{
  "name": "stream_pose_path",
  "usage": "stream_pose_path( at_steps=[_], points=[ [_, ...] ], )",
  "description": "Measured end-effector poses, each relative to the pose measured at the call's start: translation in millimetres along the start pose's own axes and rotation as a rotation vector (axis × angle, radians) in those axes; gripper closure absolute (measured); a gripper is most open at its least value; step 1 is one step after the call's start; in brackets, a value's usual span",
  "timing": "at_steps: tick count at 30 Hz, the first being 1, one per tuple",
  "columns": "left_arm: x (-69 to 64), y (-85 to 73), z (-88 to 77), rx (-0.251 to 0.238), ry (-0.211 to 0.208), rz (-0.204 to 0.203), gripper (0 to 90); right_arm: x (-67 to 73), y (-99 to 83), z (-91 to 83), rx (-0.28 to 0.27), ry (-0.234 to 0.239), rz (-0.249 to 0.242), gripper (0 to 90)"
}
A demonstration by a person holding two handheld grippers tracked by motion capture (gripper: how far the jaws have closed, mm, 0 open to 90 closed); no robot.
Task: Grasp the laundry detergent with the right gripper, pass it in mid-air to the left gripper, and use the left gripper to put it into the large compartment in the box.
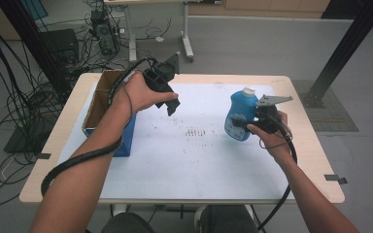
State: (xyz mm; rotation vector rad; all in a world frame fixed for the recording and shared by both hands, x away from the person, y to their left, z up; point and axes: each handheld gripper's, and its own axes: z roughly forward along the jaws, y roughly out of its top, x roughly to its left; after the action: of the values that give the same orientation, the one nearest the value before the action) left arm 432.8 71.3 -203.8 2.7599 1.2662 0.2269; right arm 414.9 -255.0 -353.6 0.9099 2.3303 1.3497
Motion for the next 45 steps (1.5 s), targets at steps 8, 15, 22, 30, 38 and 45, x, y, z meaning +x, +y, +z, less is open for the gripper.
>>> stream_pose_path(
  at_steps=[8,15,22,30,38,45],
  points=[
    [8.0,0.5,-26.1,-0.012,0.008,0.098,5.9,0.3,32.1,4.3,0.002,0.066,-0.026,44.8],
    [10.5,2.5,-48.0,-0.036,-0.004,0.243,5.8,9.0,69.0,20.3,0.004,0.164,-0.089,44.7],
    [10.3,3.8,-63.6,-0.05,-0.011,0.33,5.8,26.0,98.8,40.0,0.006,0.27,-0.165,44.6],
    [6.6,2.2,-85.4,-0.076,-0.025,0.422,5.8,51.2,114.8,61.8,0.025,0.401,-0.249,44.5],
    [-3.9,-0.9,-91.6,-0.062,-0.025,0.482,5.7,69.8,117.4,76.7,0.04,0.481,-0.308,44.4],
    [-11.9,1.3,-91.7,-0.047,-0.018,0.519,5.7,87.2,122.9,87.2,0.033,0.537,-0.345,44.3]
  ],
)
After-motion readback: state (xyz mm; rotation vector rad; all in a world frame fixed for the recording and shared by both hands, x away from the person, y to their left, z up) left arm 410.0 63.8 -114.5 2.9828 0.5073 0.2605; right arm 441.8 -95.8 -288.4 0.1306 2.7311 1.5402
